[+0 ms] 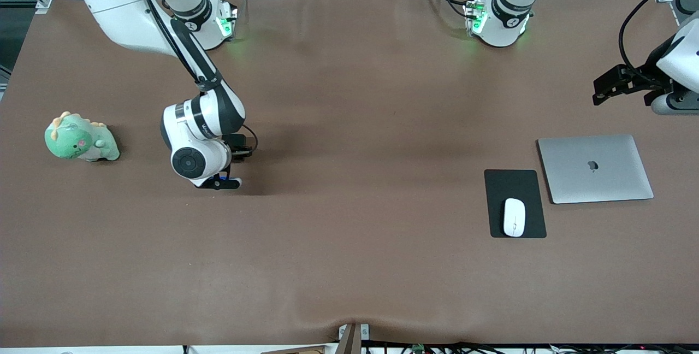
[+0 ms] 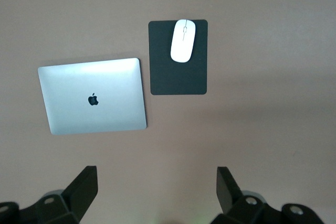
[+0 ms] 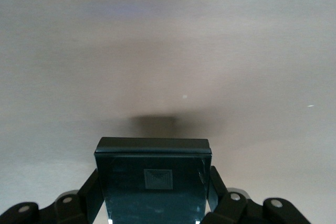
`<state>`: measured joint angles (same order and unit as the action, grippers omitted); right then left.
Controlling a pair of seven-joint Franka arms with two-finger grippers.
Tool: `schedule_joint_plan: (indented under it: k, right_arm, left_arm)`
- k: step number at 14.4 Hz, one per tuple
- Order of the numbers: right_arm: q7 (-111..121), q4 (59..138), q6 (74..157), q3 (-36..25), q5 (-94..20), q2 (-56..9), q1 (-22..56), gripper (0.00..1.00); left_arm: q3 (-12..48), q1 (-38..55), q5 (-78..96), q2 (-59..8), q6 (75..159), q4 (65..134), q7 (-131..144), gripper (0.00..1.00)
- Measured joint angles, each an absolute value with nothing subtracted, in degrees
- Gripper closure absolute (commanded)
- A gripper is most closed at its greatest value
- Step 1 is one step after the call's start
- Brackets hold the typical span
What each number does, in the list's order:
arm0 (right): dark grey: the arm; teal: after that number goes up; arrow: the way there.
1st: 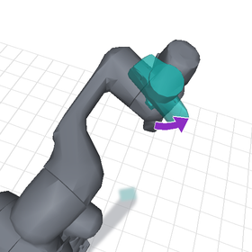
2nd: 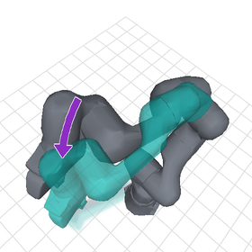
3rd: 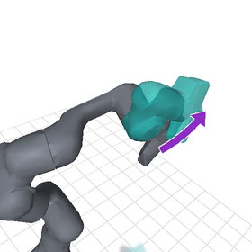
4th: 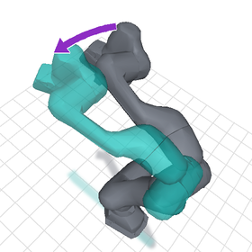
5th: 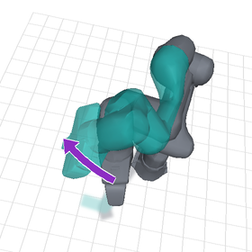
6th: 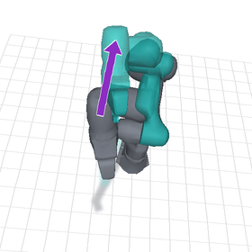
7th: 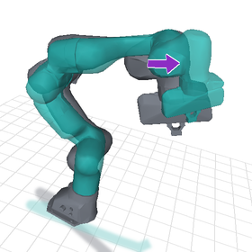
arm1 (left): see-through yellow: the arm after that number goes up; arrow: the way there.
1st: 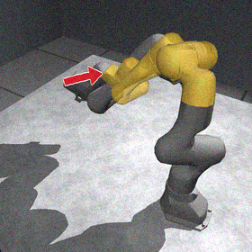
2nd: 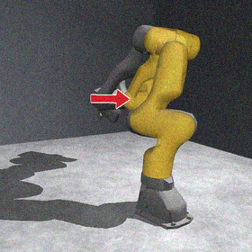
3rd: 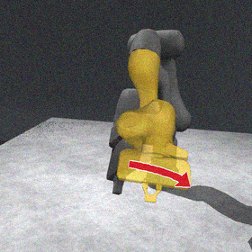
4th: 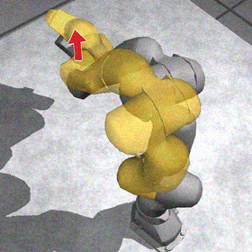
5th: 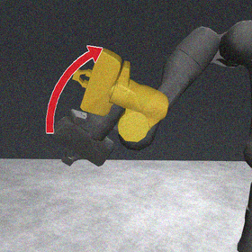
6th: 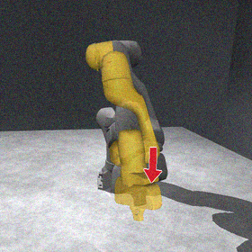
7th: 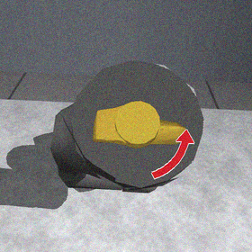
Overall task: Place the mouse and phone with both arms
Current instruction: 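Carry the black phone with the right gripper toward the green plush toy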
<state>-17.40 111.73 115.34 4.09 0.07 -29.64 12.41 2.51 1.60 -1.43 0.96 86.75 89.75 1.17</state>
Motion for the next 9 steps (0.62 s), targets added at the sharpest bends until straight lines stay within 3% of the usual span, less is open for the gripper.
schedule_joint_plan:
  k: [9]
  right_arm:
    - [-8.3,115.1,118.7,4.0,1.6,-29.1,3.6,1.00]
  left_arm:
    - [2.8,1.6,1.0,1.2,86.4,89.5,1.2,0.00]
